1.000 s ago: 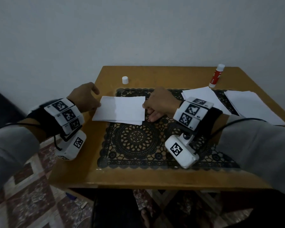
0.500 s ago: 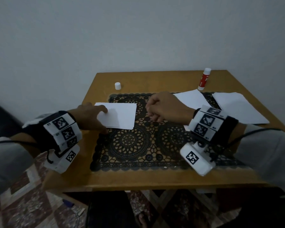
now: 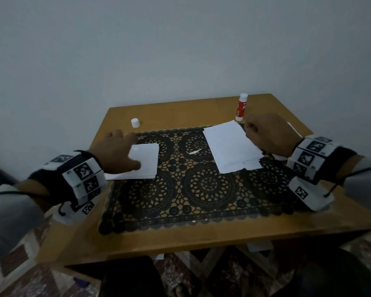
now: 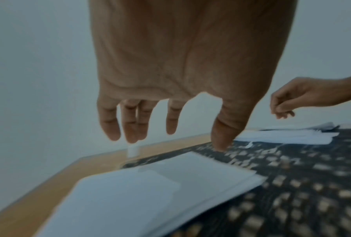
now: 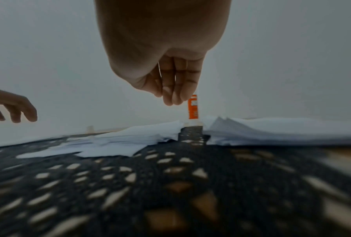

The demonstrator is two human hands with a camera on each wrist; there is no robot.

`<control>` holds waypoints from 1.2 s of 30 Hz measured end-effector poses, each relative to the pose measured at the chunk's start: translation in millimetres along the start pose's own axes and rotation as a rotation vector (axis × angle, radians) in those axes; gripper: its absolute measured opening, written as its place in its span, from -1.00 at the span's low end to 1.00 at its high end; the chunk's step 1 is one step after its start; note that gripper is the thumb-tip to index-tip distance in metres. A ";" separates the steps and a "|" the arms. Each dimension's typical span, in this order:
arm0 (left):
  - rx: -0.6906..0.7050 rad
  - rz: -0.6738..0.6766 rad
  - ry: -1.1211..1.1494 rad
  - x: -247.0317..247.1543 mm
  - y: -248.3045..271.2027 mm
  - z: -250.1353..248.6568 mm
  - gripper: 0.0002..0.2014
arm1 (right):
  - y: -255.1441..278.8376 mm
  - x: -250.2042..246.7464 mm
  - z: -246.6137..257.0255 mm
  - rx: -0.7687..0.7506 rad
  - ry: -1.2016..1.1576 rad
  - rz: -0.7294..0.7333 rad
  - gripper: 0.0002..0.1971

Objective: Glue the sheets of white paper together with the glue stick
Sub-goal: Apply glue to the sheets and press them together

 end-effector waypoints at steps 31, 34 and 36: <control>0.629 -0.159 -0.285 3.7 -50.2 -225.4 -0.78 | -11.4 14.1 -21.1 0.228 -0.059 -0.103 -0.82; 0.613 -0.189 -0.249 3.8 -51.6 -224.2 -0.82 | -12.3 15.1 -22.4 0.225 -0.045 -0.089 -0.83; 0.608 -0.213 -0.175 3.8 -52.1 -222.9 -0.83 | -12.3 15.8 -22.7 0.218 -0.044 -0.099 -0.84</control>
Point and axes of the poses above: each hand's wrist, its own y-axis away from the middle knuckle, its own x-axis out of the palm, z = x × y, the point moved 2 cm from there along -y, towards the middle knuckle
